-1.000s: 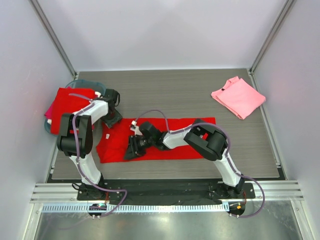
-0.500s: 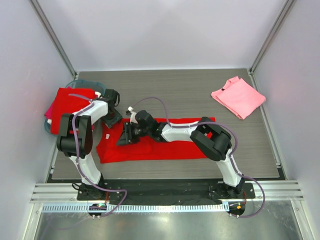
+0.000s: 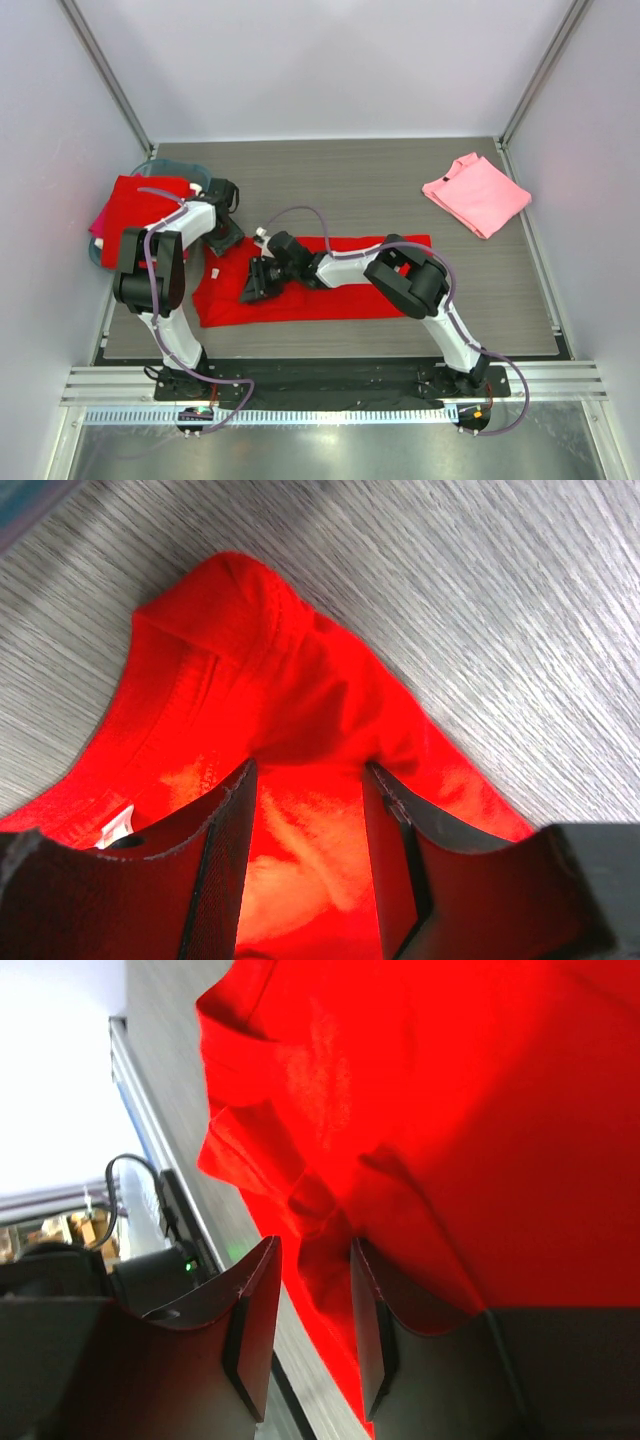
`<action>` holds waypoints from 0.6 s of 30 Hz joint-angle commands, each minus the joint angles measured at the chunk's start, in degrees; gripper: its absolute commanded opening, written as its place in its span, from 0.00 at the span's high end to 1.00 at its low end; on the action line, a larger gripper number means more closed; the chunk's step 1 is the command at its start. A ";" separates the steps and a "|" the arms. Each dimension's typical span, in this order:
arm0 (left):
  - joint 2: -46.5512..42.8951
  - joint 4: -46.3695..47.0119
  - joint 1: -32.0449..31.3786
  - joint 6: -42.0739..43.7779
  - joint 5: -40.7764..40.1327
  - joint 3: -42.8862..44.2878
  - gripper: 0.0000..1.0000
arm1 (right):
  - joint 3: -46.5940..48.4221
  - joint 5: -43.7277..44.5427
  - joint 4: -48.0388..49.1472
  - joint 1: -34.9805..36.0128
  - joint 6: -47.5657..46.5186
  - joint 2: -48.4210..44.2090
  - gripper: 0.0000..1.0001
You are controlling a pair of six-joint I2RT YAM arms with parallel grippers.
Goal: Fold and stack the t-shirts
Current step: Fold the tshirt
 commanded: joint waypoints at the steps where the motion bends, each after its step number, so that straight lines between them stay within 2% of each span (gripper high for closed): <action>1: -0.58 0.13 0.37 0.06 0.71 -0.93 0.52 | -1.81 -1.23 3.79 2.16 0.18 -3.18 0.60; 10: -0.85 0.13 0.37 0.15 0.53 -1.20 0.52 | -4.63 -1.41 5.12 3.57 0.88 -7.92 0.59; 18: -2.15 0.83 0.37 0.94 0.45 -1.46 0.52 | -8.31 -1.93 6.17 0.14 1.50 -13.37 0.59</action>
